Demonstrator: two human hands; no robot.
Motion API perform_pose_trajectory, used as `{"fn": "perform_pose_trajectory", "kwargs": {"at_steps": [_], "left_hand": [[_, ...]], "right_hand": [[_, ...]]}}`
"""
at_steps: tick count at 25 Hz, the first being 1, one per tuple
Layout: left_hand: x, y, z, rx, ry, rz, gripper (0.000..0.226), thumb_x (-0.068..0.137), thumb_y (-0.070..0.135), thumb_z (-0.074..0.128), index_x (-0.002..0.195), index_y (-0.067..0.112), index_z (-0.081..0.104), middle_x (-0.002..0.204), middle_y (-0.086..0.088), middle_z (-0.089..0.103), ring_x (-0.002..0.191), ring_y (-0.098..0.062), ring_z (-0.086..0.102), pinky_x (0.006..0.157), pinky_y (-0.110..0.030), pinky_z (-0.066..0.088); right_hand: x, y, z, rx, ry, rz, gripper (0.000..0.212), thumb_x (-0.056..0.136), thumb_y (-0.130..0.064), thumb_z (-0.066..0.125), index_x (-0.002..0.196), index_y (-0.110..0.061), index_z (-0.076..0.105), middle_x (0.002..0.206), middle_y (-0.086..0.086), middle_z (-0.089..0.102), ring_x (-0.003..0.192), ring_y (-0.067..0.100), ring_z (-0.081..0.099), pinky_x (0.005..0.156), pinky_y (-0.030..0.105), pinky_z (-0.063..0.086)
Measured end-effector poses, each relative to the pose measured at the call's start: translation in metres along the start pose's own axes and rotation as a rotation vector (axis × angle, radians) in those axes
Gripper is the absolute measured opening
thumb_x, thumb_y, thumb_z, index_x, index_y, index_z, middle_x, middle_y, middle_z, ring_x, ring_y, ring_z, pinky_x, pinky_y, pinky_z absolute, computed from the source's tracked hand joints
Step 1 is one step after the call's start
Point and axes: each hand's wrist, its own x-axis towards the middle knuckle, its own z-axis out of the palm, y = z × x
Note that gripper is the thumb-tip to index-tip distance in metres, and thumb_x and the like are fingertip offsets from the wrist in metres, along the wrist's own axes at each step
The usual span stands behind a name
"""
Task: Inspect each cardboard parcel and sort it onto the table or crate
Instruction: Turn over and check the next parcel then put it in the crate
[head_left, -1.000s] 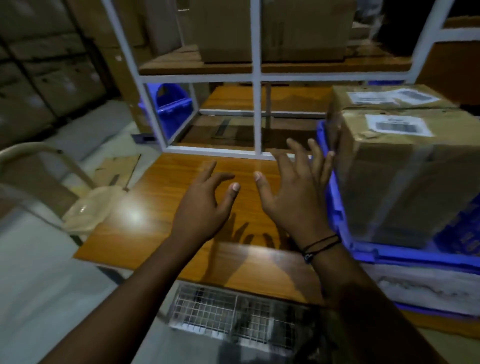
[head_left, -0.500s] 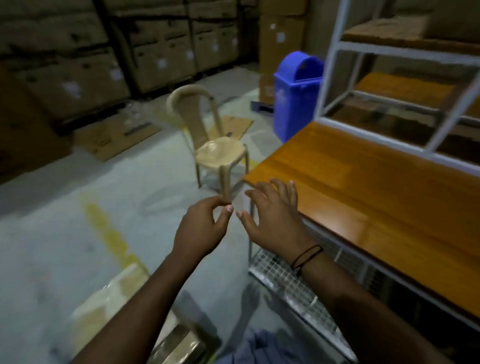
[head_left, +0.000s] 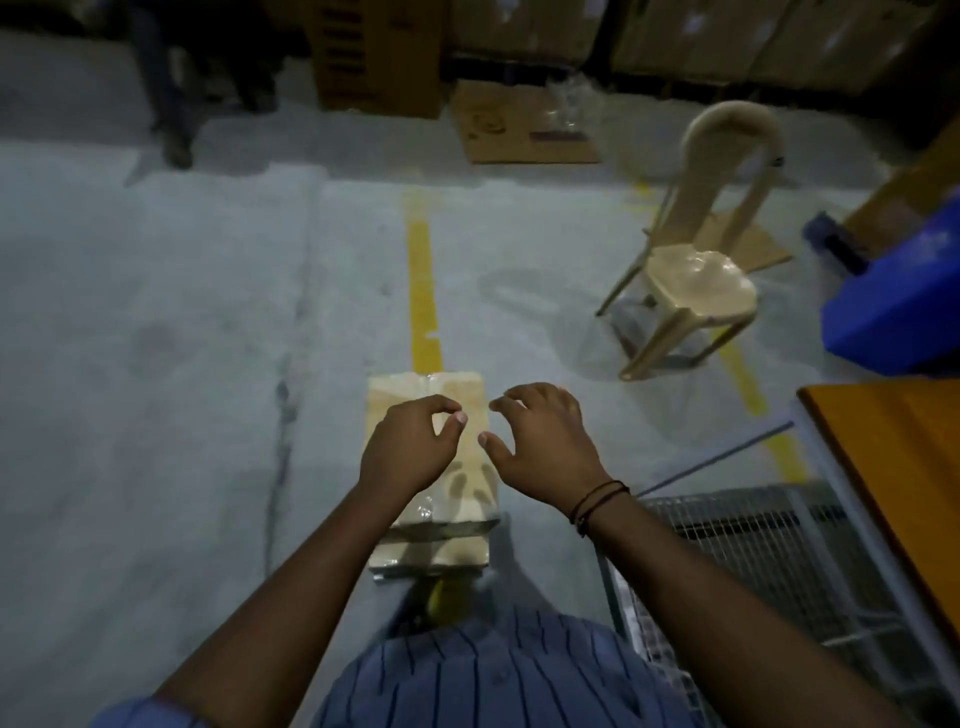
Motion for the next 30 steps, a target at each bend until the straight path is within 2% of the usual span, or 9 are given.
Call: {"fn": "perform_pose_trajectory", "kwargs": {"at_steps": [3, 5, 7, 9, 12, 16, 19, 22, 30], "left_hand": [[0.002, -0.033, 0.004, -0.002, 0.065, -0.099, 0.026, 0.099, 0.046, 0.061, 0.116, 0.033, 0.075, 0.120, 0.010, 0.074, 0.107, -0.018, 0.069, 0.082, -0.028, 0.047], [0.007, -0.055, 0.016, 0.067, 0.094, -0.181, 0.030, 0.096, 0.048, 0.065, 0.119, 0.031, 0.074, 0.130, 0.005, 0.070, 0.125, -0.026, 0.061, 0.100, -0.037, 0.045], [0.013, -0.078, 0.033, 0.249, 0.050, -0.299, 0.046, 0.090, 0.055, 0.069, 0.130, 0.034, 0.066, 0.156, -0.002, 0.048, 0.150, -0.038, 0.029, 0.120, -0.051, 0.021], [0.022, -0.098, 0.050, 0.363, -0.036, -0.367, 0.070, 0.084, 0.064, 0.070, 0.145, 0.035, 0.052, 0.171, -0.009, 0.016, 0.156, -0.044, -0.001, 0.122, -0.062, 0.000], [0.042, -0.124, 0.071, 0.444, -0.107, -0.408, 0.100, 0.079, 0.072, 0.072, 0.160, 0.033, 0.028, 0.171, -0.017, -0.016, 0.153, -0.053, -0.016, 0.119, -0.070, -0.007], [0.078, -0.150, 0.092, 0.472, -0.151, -0.495, 0.119, 0.072, 0.076, 0.076, 0.165, 0.036, 0.013, 0.168, -0.024, -0.020, 0.151, -0.059, -0.007, 0.119, -0.072, 0.006], [0.098, -0.167, 0.103, 0.294, -0.161, -0.613, 0.128, 0.065, 0.076, 0.082, 0.164, 0.041, 0.008, 0.164, -0.031, 0.013, 0.146, -0.057, 0.027, 0.117, -0.065, 0.029], [0.100, -0.168, 0.109, 0.164, -0.129, -0.596, 0.135, 0.059, 0.076, 0.085, 0.164, 0.039, 0.007, 0.145, -0.030, 0.041, 0.128, -0.048, 0.052, 0.108, -0.056, 0.046], [0.080, -0.076, 0.055, 0.115, 0.003, -0.356, 0.116, 0.066, 0.072, 0.084, 0.161, 0.041, 0.027, 0.155, -0.016, 0.030, 0.130, -0.039, 0.055, 0.107, -0.042, 0.049]], "right_hand": [[0.026, -0.008, 0.029, -0.004, -0.101, -0.058, 0.049, 0.096, -0.048, 0.061, 0.134, -0.017, 0.064, 0.146, 0.010, 0.055, 0.139, 0.034, 0.043, 0.113, 0.050, 0.033], [0.041, -0.006, 0.051, 0.004, -0.130, -0.061, 0.051, 0.095, -0.045, 0.063, 0.138, -0.016, 0.062, 0.157, 0.014, 0.041, 0.147, 0.036, 0.030, 0.115, 0.050, 0.032], [0.053, 0.002, 0.077, -0.012, -0.162, -0.040, 0.053, 0.094, -0.044, 0.063, 0.139, -0.016, 0.061, 0.162, 0.016, 0.033, 0.150, 0.038, 0.022, 0.116, 0.051, 0.031], [0.061, 0.016, 0.105, -0.020, -0.218, 0.000, 0.054, 0.091, -0.041, 0.066, 0.138, -0.014, 0.061, 0.161, 0.019, 0.034, 0.149, 0.041, 0.025, 0.114, 0.053, 0.035], [0.073, 0.038, 0.156, 0.007, -0.249, 0.019, 0.062, 0.081, -0.038, 0.074, 0.134, -0.007, 0.063, 0.154, 0.031, 0.040, 0.136, 0.053, 0.040, 0.097, 0.062, 0.049], [0.093, 0.060, 0.206, 0.098, -0.358, 0.143, 0.085, 0.093, -0.054, 0.066, 0.162, -0.021, 0.028, 0.169, 0.025, 0.006, 0.139, 0.050, 0.038, 0.103, 0.059, 0.047], [0.107, 0.068, 0.230, 0.388, -0.361, 0.307, 0.095, 0.094, -0.054, 0.067, 0.166, -0.025, 0.013, 0.168, 0.024, 0.005, 0.132, 0.048, 0.051, 0.108, 0.048, 0.044], [0.110, 0.066, 0.241, 0.517, -0.340, 0.412, 0.102, 0.090, -0.053, 0.073, 0.166, -0.026, 0.011, 0.154, 0.022, 0.029, 0.131, 0.046, 0.050, 0.108, 0.044, 0.043], [0.090, 0.068, 0.140, 0.473, -0.095, 0.340, 0.088, 0.089, -0.062, 0.069, 0.161, -0.028, 0.032, 0.156, 0.019, 0.033, 0.141, 0.042, 0.038, 0.110, 0.048, 0.041]]}}
